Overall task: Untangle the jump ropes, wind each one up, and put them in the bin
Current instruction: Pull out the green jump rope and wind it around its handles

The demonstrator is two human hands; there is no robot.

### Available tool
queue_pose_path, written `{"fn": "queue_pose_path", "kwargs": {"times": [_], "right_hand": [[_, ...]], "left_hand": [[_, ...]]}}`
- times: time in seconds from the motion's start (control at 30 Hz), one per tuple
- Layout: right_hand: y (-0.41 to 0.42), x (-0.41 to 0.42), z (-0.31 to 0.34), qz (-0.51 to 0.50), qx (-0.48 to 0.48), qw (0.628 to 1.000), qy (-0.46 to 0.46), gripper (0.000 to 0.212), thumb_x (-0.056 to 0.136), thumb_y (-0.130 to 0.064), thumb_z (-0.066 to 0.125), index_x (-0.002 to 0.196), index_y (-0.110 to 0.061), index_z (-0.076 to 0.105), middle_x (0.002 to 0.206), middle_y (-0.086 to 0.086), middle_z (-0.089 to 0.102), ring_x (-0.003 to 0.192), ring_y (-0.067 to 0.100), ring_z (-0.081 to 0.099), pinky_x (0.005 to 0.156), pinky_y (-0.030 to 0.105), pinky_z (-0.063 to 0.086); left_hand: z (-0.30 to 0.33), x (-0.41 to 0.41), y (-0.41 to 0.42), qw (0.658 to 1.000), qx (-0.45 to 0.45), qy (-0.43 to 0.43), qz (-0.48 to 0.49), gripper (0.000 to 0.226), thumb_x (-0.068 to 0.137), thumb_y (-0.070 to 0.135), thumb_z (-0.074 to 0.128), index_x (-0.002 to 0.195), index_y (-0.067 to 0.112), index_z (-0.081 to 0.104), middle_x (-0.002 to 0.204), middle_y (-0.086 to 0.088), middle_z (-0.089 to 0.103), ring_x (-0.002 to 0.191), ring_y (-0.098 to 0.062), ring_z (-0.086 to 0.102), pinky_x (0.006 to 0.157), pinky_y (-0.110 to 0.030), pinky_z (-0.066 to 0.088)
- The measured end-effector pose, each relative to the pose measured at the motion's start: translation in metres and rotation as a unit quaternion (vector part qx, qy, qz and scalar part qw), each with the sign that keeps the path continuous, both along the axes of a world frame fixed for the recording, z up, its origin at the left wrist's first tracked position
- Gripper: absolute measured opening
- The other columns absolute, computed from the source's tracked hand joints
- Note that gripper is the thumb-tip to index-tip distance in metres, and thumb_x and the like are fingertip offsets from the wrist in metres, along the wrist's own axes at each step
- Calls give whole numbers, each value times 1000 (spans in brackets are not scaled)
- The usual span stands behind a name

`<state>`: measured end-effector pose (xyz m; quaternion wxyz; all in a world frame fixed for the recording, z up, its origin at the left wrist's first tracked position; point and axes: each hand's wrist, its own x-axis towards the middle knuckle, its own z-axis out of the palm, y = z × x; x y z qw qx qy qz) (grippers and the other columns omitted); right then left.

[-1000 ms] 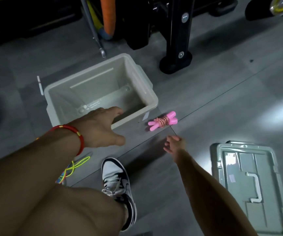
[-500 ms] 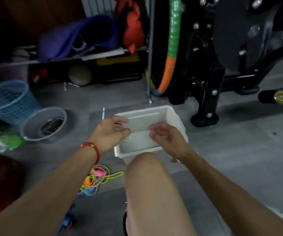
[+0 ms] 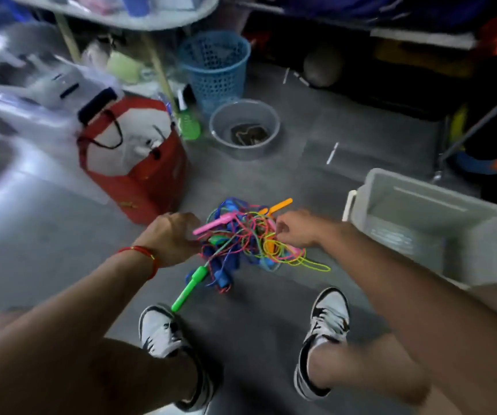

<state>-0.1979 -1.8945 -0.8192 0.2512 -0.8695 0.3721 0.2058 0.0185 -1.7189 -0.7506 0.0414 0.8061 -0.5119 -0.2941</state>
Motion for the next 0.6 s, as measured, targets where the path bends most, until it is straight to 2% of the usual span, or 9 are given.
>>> {"fn": "queue_pose_path", "kwargs": {"times": [0.07, 0.1, 0.23, 0.3, 0.37, 0.47, 0.53, 0.6], "right_hand": [[21, 21, -47, 18, 37, 999, 8, 20, 92, -19, 58, 107, -15, 71, 108, 8, 70, 113, 27, 60, 91, 31, 48], [32, 29, -68, 27, 55, 998, 9, 21, 93, -20, 59, 111, -15, 69, 112, 7, 68, 116, 27, 59, 95, 33, 48], [84, 59, -145, 63, 105, 992, 8, 38, 92, -22, 58, 130, -24, 58, 137, 4, 52, 128, 28, 51, 106, 38, 42], [107, 75, -172, 90, 97, 991, 0, 45, 92, -18, 53, 136, -27, 52, 152, -2, 38, 140, 26, 38, 114, 42, 34], [124, 91, -188, 142, 55, 988, -9, 50, 92, -17, 52, 141, -26, 48, 164, -5, 21, 149, 24, 21, 117, 46, 25], [133, 118, -202, 215, 9, 976, -23, 62, 92, -14, 55, 150, -26, 38, 168, -3, 9, 154, 24, 8, 120, 50, 17], [132, 133, -210, 215, 20, 977, -5, 68, 94, -11, 54, 155, -29, 29, 169, -2, 4, 153, 26, 12, 120, 51, 18], [128, 141, -214, 200, 39, 979, 13, 69, 97, -5, 48, 157, -31, 24, 168, -1, 4, 148, 30, 24, 117, 49, 27]], "left_hand": [[-19, 11, 13, 999, 36, -22, 13, 56, 78, 39, 68, 129, 16, 63, 116, -16, 68, 113, -33, 61, 94, -33, 47], [-30, 15, 21, 997, 62, -35, 11, 56, 81, 34, 70, 134, 18, 59, 118, -16, 65, 114, -35, 59, 95, -33, 45], [-71, 26, 56, 987, 153, -46, 10, 83, 67, 51, 52, 147, 32, 42, 132, -9, 55, 122, -34, 51, 101, -45, 46], [-74, 28, 61, 985, 162, -49, 26, 82, 73, 52, 53, 151, 34, 35, 139, -9, 50, 127, -34, 46, 102, -49, 45], [-73, 29, 62, 984, 163, -65, 24, 71, 87, 46, 59, 152, 32, 34, 142, -9, 46, 129, -34, 42, 103, -48, 45], [-75, 30, 62, 985, 153, -79, 15, 65, 91, 42, 60, 151, 30, 36, 141, -8, 46, 129, -32, 40, 102, -44, 45], [-74, 29, 59, 986, 146, -74, 14, 63, 92, 42, 59, 150, 31, 37, 141, -7, 46, 129, -30, 40, 102, -43, 45], [-74, 30, 57, 987, 146, -67, 14, 61, 94, 42, 57, 150, 30, 36, 141, -6, 45, 130, -28, 39, 102, -42, 45]]}}
